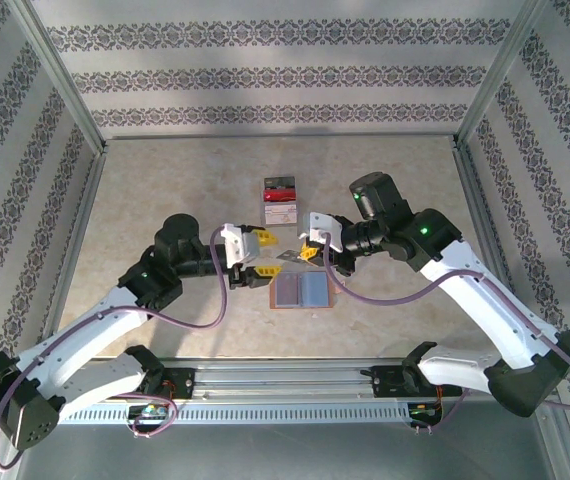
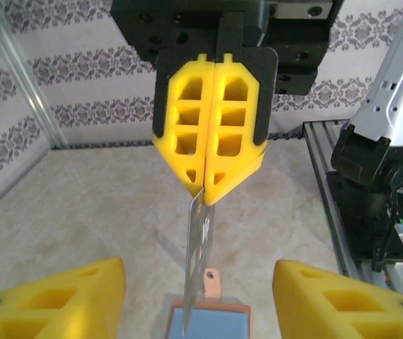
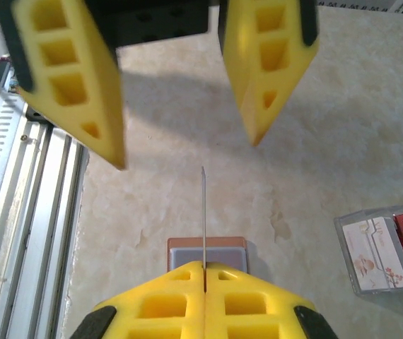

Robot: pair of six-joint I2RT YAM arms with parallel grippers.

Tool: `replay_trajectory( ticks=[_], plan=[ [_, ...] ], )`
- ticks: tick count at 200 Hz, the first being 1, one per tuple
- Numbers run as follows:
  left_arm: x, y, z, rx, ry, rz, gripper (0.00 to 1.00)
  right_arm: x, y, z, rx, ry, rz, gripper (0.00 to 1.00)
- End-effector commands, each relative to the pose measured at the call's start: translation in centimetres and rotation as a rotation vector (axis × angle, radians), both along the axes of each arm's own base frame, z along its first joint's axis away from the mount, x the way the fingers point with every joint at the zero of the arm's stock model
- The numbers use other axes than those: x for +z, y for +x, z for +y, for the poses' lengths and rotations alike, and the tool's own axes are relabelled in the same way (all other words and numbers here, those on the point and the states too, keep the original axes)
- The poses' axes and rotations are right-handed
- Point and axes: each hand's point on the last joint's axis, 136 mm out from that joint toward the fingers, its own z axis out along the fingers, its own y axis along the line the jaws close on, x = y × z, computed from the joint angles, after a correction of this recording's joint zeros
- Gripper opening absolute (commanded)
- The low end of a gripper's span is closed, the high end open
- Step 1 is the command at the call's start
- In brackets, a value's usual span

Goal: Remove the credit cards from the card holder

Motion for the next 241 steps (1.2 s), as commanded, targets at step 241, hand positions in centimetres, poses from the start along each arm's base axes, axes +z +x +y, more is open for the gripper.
replay_trajectory(
  ticks=[241],
  plan=[
    [-11.2, 2.1, 13.0, 0.816, -0.059, 0.366, 0.89, -3.2, 19.6, 2.8, -0.028, -0.294, -0.187, 0.00]
  ],
)
